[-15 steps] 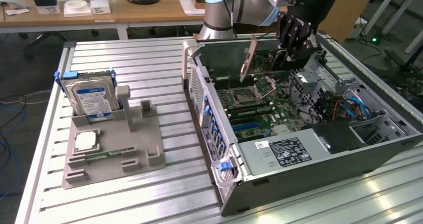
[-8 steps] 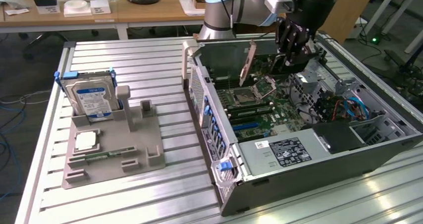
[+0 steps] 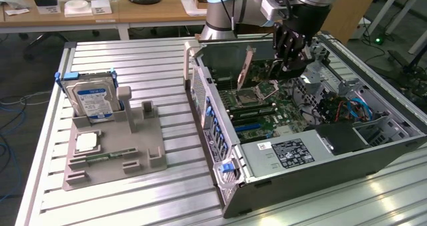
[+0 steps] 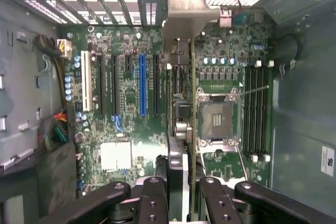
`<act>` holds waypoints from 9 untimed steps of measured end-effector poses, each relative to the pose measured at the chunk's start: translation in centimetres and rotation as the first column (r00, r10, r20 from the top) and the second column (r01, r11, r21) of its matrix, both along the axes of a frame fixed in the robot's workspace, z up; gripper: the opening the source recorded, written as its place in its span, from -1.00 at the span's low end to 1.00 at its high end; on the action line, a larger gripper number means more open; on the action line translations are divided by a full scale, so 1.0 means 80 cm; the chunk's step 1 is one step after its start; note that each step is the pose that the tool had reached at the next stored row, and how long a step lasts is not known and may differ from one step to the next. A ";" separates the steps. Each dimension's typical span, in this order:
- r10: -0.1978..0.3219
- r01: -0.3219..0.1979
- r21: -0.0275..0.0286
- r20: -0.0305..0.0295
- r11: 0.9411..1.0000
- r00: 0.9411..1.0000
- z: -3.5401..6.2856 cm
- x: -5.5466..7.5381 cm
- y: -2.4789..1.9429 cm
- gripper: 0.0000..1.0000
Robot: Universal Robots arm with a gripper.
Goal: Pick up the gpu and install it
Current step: 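Insert the gpu into the slot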
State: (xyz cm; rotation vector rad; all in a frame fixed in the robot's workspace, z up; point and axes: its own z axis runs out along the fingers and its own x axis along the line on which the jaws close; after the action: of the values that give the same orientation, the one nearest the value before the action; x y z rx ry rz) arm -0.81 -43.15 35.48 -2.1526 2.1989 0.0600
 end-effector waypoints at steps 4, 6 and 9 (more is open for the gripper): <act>0.000 0.000 0.000 0.000 1.000 1.000 -0.006 -0.003 -0.0002 -0.44; 0.000 0.000 0.000 0.000 1.000 1.000 -0.009 -0.003 -0.0042 -0.44; -0.001 0.001 0.000 0.000 1.000 1.000 -0.015 -0.004 -0.0075 -0.44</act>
State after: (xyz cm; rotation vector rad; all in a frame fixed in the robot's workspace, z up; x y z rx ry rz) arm -1.09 -43.75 34.26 -2.1519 2.1995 0.0601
